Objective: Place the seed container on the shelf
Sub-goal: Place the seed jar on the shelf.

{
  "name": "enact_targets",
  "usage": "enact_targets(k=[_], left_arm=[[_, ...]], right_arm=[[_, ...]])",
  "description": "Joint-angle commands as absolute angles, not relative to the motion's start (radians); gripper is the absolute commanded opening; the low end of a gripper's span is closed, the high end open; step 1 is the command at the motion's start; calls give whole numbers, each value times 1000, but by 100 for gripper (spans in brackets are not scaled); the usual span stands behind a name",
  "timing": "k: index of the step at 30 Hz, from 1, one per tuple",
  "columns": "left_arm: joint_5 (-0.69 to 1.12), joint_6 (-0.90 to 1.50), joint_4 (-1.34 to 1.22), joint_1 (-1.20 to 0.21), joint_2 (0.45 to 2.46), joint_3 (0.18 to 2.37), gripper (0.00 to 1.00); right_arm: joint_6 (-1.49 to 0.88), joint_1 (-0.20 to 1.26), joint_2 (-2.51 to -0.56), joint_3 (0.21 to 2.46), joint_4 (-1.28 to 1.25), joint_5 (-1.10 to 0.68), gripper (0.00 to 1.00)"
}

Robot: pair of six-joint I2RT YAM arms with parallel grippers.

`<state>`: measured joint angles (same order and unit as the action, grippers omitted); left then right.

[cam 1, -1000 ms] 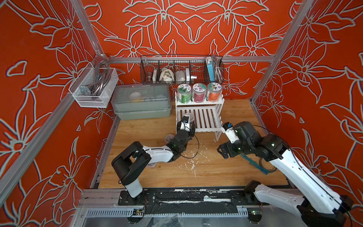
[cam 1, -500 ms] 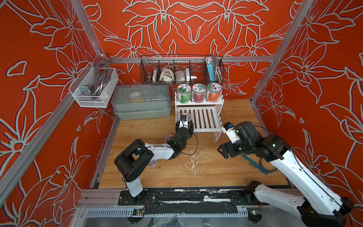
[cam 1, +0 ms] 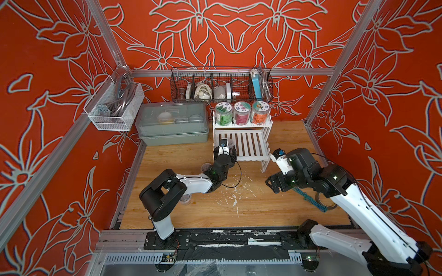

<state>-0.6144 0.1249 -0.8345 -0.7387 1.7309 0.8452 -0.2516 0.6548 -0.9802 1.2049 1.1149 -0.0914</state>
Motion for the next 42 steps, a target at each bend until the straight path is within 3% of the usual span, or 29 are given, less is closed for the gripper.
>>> enact_targets(k=[1, 9, 42], left_arm=[[-647, 135, -802, -728, 1741, 857, 74], [-641, 135, -782, -730, 1714, 856, 86], [-750, 171, -528, -741, 1581, 881, 93]], right_arm=[[-240, 648, -968, 1189, 1118, -103, 93], [-236, 647, -967, 1190, 1121, -103, 93], [-235, 637, -940, 1192, 1135, -115, 93]])
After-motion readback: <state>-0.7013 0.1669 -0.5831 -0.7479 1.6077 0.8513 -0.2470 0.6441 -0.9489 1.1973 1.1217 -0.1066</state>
